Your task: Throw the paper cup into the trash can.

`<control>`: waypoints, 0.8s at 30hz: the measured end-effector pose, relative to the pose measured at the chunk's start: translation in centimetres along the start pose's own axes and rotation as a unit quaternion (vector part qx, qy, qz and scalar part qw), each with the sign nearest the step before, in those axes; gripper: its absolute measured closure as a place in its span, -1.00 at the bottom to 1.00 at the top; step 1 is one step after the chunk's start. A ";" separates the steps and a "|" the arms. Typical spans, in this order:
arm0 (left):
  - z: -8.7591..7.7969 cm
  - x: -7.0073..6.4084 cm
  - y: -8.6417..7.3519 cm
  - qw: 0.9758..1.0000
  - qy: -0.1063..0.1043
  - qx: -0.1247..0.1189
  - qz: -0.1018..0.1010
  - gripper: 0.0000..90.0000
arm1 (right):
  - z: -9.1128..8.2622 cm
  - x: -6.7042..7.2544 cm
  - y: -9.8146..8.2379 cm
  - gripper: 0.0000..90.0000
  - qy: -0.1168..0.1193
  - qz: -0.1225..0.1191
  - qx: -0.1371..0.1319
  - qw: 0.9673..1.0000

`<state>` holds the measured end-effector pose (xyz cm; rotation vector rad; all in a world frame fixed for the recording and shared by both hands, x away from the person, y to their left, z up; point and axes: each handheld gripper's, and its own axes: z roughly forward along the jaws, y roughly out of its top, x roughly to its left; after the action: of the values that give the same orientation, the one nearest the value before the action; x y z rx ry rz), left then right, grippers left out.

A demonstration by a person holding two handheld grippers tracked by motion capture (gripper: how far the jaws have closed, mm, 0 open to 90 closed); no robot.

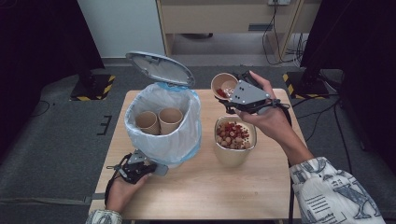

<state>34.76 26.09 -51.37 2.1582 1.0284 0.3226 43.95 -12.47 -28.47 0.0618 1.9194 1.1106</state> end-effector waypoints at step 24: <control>0.0 0.0 0.0 1.000 0.000 -0.002 -0.003 1.00 | 1.6 1.2 3.5 -0.38 0.065 0.042 -0.028 0.997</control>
<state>34.75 26.08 -51.40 2.1500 1.0333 0.3209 43.11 -8.76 -27.12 0.0412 2.0153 1.2508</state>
